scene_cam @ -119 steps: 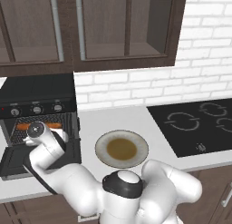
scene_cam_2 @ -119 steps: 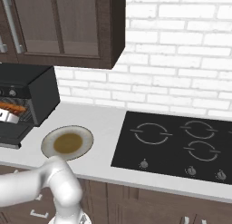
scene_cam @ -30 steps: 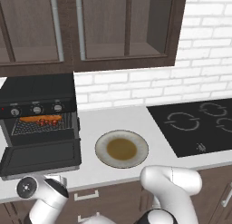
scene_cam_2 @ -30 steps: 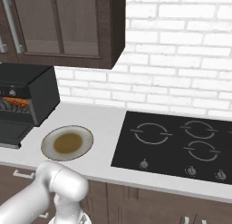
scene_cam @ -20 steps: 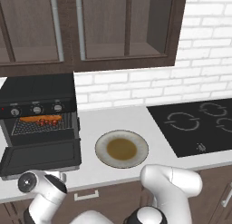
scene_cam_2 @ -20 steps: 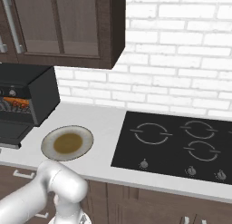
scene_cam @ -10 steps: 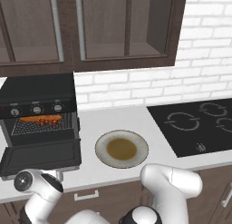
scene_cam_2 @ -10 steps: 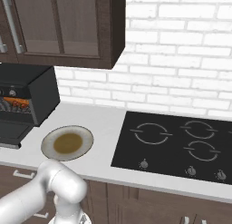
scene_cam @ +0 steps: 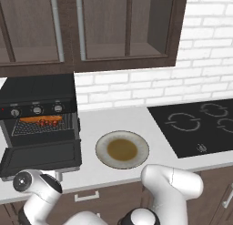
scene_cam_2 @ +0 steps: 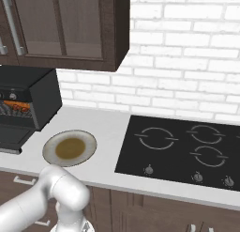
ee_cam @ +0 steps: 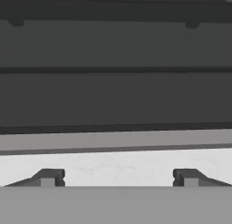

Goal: Pick up the kebab skewer and baguette bread, and place them inside the toaster oven. Close the toaster oven door and start by setting the timer.

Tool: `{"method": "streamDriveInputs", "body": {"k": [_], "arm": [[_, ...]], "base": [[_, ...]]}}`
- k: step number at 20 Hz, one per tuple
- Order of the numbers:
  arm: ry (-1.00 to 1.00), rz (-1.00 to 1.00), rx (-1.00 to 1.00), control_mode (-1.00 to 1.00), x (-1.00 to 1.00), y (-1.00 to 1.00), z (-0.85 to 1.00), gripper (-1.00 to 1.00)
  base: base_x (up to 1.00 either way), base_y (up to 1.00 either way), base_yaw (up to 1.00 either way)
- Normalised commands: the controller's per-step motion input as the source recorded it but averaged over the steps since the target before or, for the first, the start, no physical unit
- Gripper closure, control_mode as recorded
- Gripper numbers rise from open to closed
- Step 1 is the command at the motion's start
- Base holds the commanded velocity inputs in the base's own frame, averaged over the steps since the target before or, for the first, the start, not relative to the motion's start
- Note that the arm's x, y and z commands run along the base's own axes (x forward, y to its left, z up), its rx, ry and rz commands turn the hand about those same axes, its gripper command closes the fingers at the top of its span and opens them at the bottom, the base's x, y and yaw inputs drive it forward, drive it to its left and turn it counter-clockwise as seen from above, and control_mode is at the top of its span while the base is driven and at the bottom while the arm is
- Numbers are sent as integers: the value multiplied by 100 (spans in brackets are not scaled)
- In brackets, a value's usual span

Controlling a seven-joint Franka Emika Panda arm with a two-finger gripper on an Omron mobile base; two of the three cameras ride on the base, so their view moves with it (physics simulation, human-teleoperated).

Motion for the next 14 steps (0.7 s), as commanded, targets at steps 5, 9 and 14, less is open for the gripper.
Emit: {"method": "streamDriveInputs", "body": {"k": [5,9,14], "arm": [[-1,0,0,-100,20,0,-13,-100],[-1,0,0,-100,18,0,-13,-100],[-1,0,0,-100,15,0,-17,-100]], "base": [[0,0,0],[0,0,0],[0,0,0]]}}
